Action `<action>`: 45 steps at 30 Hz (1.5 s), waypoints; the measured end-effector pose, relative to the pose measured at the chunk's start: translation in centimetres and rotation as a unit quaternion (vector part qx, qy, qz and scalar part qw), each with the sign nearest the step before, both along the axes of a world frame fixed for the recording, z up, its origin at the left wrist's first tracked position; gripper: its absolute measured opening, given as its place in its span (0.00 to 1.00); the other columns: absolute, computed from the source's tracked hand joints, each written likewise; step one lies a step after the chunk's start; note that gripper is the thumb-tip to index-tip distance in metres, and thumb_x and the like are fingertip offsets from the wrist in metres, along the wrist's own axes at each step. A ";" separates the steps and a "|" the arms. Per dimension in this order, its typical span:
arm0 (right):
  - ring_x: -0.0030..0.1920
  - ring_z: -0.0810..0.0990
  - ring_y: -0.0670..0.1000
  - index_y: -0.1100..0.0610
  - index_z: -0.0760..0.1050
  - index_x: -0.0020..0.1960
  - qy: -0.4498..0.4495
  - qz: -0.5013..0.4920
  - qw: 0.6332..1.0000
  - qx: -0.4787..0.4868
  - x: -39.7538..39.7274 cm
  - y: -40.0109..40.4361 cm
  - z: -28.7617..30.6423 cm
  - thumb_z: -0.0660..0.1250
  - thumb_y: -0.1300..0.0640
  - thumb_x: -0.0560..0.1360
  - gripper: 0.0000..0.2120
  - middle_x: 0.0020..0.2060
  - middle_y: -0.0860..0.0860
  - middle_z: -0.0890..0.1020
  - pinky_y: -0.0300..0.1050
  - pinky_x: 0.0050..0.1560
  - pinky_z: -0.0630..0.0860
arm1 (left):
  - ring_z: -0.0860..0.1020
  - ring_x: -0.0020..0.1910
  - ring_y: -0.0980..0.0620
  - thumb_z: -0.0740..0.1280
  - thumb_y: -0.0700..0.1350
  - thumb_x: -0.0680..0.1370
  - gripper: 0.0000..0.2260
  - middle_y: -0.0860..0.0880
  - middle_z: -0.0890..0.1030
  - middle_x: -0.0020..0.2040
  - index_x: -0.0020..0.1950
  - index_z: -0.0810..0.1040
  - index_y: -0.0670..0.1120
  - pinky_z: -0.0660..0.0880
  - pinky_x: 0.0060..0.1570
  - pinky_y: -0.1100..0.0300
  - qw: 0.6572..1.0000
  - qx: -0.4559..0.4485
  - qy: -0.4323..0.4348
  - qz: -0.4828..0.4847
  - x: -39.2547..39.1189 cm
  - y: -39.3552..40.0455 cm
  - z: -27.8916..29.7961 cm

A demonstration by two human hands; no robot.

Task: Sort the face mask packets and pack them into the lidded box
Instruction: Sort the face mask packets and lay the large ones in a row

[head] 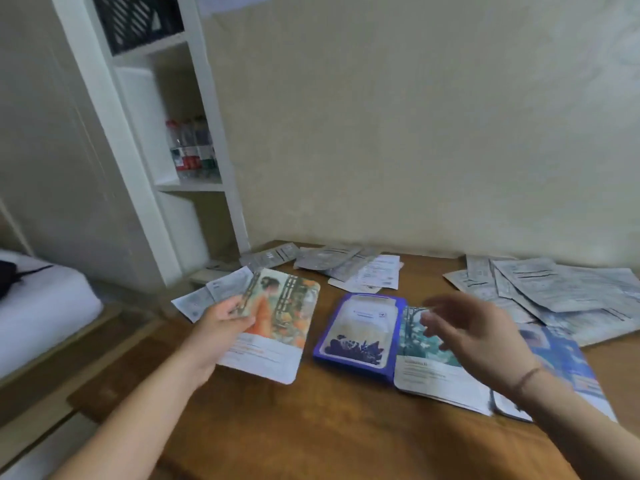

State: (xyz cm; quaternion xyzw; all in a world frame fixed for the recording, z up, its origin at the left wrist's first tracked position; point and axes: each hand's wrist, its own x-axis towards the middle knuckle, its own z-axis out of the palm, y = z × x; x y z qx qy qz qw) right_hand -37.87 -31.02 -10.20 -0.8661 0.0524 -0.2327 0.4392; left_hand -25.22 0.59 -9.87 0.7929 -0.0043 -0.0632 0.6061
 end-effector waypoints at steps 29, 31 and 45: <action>0.69 0.67 0.49 0.38 0.63 0.71 0.204 0.238 0.845 -0.434 14.2 11.4 0.8 0.57 0.31 0.74 0.27 0.71 0.41 0.68 0.53 0.70 0.62 | 0.40 0.79 0.50 0.49 0.65 0.81 0.23 0.58 0.43 0.80 0.77 0.54 0.66 0.41 0.73 0.40 0.815 0.544 -0.140 -0.141 8.7 3.2 -5.8; 0.73 0.62 0.52 0.37 0.62 0.72 0.212 0.253 0.817 -0.473 14.0 13.4 0.1 0.57 0.32 0.75 0.27 0.74 0.43 0.64 0.61 0.73 0.53 | 0.38 0.79 0.49 0.49 0.67 0.80 0.24 0.57 0.41 0.80 0.76 0.51 0.69 0.37 0.72 0.37 0.828 0.535 -0.079 -0.148 10.8 3.9 -6.1; 0.61 0.74 0.50 0.48 0.79 0.56 0.265 0.170 0.874 -0.370 18.5 10.9 -1.5 0.69 0.35 0.69 0.22 0.57 0.46 0.78 0.67 0.72 0.49 | 0.36 0.78 0.54 0.51 0.60 0.83 0.22 0.58 0.41 0.80 0.77 0.52 0.65 0.34 0.74 0.41 0.836 0.504 -0.141 -0.164 14.8 3.3 -6.2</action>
